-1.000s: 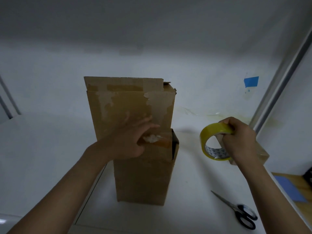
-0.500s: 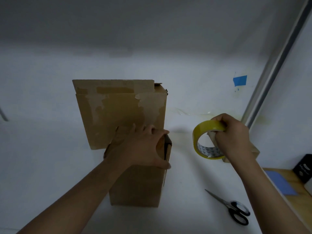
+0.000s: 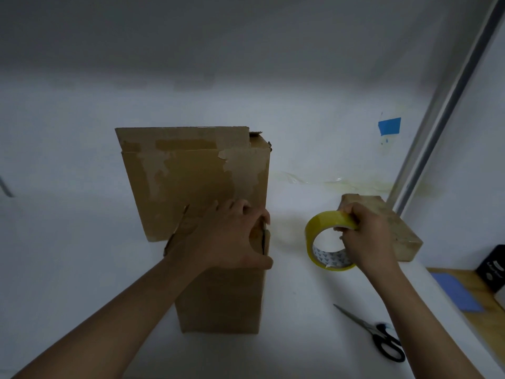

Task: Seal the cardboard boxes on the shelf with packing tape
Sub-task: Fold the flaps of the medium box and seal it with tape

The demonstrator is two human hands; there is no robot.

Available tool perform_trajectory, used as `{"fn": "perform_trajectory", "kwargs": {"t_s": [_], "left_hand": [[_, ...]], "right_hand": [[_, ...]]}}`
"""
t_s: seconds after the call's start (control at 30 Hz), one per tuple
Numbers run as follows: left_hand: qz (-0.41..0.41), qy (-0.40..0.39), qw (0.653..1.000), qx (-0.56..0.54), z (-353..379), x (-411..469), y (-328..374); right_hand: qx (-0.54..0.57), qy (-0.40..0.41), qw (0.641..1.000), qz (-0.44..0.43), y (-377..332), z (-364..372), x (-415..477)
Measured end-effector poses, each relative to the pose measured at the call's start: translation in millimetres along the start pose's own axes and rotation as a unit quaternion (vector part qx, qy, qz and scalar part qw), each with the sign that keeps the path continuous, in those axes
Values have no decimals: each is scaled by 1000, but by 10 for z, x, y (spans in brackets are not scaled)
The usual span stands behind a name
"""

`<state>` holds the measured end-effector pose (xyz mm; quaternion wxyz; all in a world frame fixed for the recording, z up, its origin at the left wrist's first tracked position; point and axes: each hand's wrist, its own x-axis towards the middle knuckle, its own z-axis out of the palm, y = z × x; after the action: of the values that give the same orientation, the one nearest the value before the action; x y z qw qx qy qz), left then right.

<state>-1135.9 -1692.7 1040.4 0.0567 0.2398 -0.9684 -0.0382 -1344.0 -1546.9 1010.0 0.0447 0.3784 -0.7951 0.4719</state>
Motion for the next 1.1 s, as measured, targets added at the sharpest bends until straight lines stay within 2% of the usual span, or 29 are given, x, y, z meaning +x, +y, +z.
{"fn": "perform_trajectory", "kwargs": {"t_s": [0.1, 0.27, 0.57, 0.77, 1.0, 1.1], "left_hand": [[0, 4, 1000, 7, 8, 0, 16], [-2, 7, 1000, 18, 17, 2, 44], [0, 8, 1000, 22, 28, 0, 55], [18, -48, 998, 39, -15, -30, 8], [33, -12, 999, -31, -27, -69, 29], [29, -14, 998, -54, -50, -78, -27]], "right_hand": [[27, -12, 999, 22, 56, 28, 8], [16, -14, 1000, 8, 138, 116, -59], [39, -67, 996, 43, 444, 679, -342], [64, -90, 992, 56, 432, 1044, -511], [87, -92, 987, 96, 400, 1063, -467], [127, -77, 977, 150, 420, 1052, -486]]}}
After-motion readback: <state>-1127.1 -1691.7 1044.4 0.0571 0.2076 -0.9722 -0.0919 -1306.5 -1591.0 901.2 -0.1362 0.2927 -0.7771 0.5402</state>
